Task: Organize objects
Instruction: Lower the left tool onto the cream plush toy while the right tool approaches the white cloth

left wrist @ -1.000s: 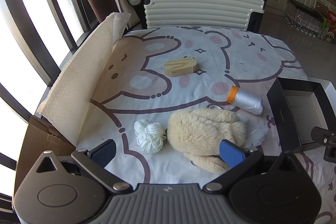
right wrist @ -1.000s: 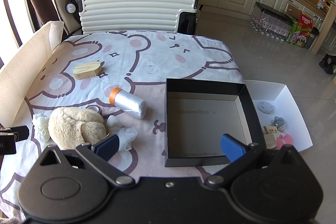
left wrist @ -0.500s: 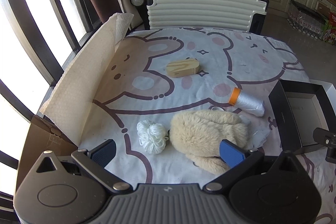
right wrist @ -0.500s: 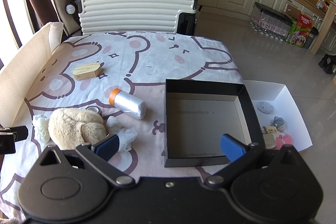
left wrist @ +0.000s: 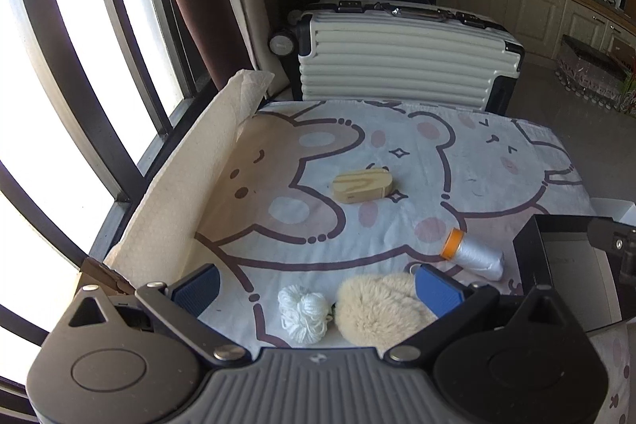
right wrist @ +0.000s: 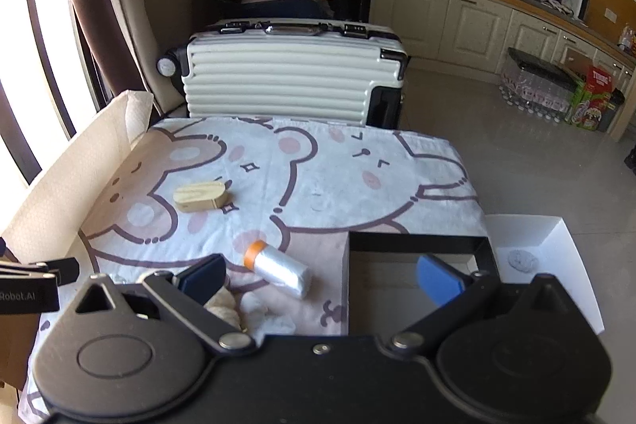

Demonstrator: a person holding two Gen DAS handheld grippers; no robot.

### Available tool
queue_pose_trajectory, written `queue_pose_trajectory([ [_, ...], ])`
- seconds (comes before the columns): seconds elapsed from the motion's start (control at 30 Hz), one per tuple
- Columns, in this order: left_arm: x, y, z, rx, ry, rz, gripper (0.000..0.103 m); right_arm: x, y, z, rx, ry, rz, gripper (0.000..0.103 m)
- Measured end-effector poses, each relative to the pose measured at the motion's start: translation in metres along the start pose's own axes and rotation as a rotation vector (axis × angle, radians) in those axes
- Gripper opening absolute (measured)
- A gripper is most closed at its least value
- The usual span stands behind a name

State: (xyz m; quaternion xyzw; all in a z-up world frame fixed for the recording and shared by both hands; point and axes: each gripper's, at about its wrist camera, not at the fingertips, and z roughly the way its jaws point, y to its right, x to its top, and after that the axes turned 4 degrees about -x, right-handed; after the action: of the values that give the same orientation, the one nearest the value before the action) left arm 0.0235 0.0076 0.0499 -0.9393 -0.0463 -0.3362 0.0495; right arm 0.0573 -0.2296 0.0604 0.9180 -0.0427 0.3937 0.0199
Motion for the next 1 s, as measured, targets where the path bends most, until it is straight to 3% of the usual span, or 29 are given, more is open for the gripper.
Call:
queue_pose_trajectory([
  [0.17, 0.020, -0.002, 0.004, 0.018, 0.006, -0.027, 0.103, 0.027, -0.006, 0.010, 0.021, 0.006, 0.037, 0.103],
  [0.37, 0.033, -0.001, 0.020, 0.052, 0.003, -0.083, 0.103, 0.037, -0.012, 0.032, 0.033, -0.023, 0.071, 0.103],
  [0.73, 0.017, 0.000, 0.068, 0.050, -0.044, -0.218, 0.103, 0.006, -0.010, 0.083, 0.043, -0.086, 0.140, 0.103],
  [1.0, -0.003, -0.004, 0.110, 0.025, -0.148, -0.335, 0.103, -0.014, -0.007, 0.107, 0.052, -0.095, 0.131, 0.103],
])
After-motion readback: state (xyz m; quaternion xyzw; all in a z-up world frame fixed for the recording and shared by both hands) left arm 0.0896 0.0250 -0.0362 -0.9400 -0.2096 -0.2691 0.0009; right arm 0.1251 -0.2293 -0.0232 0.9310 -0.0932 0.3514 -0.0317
